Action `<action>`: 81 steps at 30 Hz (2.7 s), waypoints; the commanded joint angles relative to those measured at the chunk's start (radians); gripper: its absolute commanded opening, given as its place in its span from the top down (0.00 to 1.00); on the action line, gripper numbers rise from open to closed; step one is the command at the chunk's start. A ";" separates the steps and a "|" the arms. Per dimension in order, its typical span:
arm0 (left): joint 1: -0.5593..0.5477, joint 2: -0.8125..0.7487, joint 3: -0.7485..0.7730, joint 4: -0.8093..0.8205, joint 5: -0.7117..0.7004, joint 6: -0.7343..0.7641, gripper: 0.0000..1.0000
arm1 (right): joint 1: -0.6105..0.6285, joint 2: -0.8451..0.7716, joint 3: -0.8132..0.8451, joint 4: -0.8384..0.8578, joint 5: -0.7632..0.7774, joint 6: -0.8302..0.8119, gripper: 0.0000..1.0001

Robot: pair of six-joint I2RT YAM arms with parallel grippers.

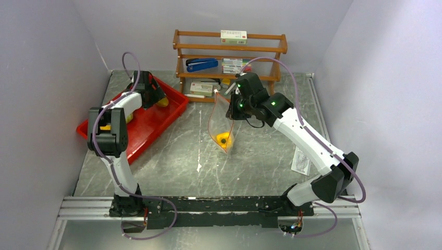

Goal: Place the food in the zip-top bag and seal the zipper
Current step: Pick up the fake fruit from the bin, then place the fake fruit in the zipper food storage bag.

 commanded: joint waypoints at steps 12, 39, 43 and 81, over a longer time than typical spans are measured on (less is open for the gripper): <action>0.017 0.108 0.062 0.094 0.064 0.042 0.36 | 0.018 -0.013 -0.003 0.021 -0.013 0.015 1.00; 0.017 -0.041 0.068 -0.078 0.065 0.106 0.66 | 0.018 -0.028 -0.028 0.035 -0.004 0.006 1.00; 0.017 -0.096 0.049 -0.109 0.088 0.116 0.67 | 0.019 -0.024 -0.037 0.045 -0.006 0.005 1.00; -0.293 -0.889 -0.434 0.368 0.886 -0.331 0.67 | 0.018 0.092 0.080 -0.004 0.023 0.009 1.00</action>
